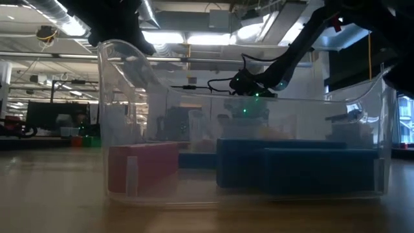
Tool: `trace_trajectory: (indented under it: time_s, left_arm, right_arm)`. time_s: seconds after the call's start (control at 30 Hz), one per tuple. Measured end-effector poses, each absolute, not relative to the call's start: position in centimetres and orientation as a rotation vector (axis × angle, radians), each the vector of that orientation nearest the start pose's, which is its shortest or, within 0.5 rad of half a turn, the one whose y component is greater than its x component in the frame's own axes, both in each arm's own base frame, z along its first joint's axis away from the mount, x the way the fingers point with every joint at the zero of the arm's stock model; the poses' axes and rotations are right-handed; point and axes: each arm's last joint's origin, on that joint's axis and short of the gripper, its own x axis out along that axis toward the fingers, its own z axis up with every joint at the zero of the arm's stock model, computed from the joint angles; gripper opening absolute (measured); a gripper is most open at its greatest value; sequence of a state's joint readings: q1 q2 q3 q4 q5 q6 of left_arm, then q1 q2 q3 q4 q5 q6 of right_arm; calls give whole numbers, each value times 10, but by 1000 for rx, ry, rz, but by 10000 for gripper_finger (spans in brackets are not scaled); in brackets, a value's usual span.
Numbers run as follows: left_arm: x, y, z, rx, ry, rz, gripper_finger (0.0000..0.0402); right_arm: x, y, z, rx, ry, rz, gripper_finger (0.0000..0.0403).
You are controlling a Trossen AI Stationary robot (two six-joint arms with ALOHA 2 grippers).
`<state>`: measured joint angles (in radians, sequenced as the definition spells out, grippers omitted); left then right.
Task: Sort blocks by size
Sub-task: Put the orange arch block into the bottom left transparent bin
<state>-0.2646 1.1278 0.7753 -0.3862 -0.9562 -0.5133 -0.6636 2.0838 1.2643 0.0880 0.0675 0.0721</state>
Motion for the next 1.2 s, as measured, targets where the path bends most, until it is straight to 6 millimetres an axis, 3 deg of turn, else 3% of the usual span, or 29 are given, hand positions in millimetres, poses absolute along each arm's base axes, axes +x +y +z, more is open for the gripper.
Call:
trace_trajectory:
  time_s: [0.17, 0.57, 0.8, 0.93, 1.2]
  left_arm:
    - [218, -35, 257, -47, 426, 788, 210]
    - [218, -35, 257, -48, 425, 787, 210]
    - [218, -35, 257, -46, 425, 786, 210]
    - [219, -36, 257, -48, 421, 781, 210]
    - [217, -52, 261, 3, 408, 691, 210]
  right_arm:
    - [341, -274, 129, 322, 704, -693, 218]
    - [342, -275, 128, 336, 721, -676, 53]
    - [341, -273, 134, 301, 736, -671, 41]
    - [339, -265, 153, 279, 742, -666, 46]
    - [340, -226, 226, 186, 646, -631, 46]
